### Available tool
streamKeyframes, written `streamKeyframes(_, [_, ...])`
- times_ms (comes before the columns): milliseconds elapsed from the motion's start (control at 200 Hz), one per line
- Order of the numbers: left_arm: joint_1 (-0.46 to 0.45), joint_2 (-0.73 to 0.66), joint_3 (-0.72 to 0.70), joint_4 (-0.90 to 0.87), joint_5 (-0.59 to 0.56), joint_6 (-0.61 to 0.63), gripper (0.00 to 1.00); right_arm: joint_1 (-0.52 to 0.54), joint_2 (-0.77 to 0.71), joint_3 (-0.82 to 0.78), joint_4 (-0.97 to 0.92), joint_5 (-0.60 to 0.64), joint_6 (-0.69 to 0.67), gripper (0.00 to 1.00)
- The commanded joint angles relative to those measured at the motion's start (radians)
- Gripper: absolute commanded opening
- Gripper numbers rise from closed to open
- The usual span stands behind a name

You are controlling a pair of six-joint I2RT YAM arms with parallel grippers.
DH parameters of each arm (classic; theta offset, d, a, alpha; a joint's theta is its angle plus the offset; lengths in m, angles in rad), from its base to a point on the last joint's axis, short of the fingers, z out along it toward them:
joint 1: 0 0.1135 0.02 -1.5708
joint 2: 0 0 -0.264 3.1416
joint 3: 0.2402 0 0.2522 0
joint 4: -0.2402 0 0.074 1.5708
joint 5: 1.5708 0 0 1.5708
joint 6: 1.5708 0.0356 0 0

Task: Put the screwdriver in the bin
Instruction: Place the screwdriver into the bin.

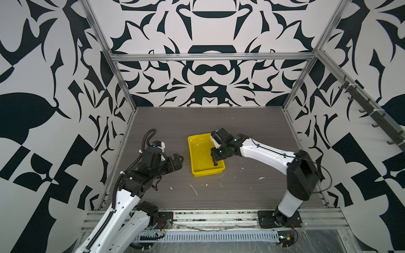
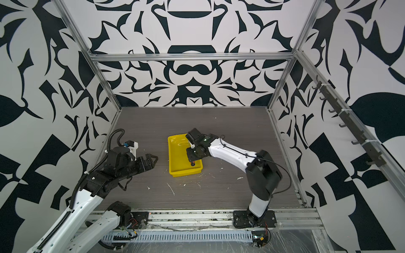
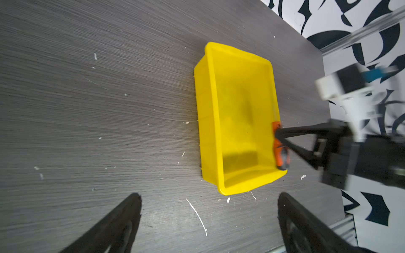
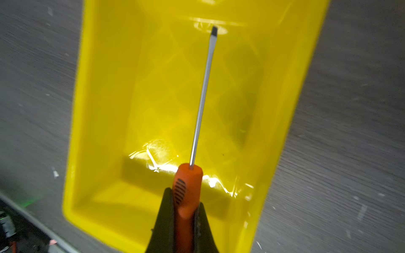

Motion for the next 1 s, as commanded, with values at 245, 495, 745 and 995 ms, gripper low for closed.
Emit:
streamKeyframes(245, [-0.003, -0.036, 0.006, -0.071, -0.108, -0.044, 0.99, 0.071, 0.163, 0.125, 0.074, 0.001, 0.001, 0.03])
streamKeyframes(495, [-0.003, -0.016, 0.018, -0.076, -0.145, -0.043, 0.99, 0.075, 0.100, 0.117, 0.072, 0.068, -0.007, 0.35])
streamKeyframes(745, [-0.003, 0.044, 0.065, -0.079, -0.253, 0.010, 0.99, 0.075, -0.097, 0.107, 0.029, 0.146, -0.070, 1.00])
streamKeyframes(995, [-0.003, 0.128, 0.112, -0.067, -0.422, 0.060, 0.99, -0.031, -0.442, -0.087, 0.045, 0.232, -0.120, 1.00])
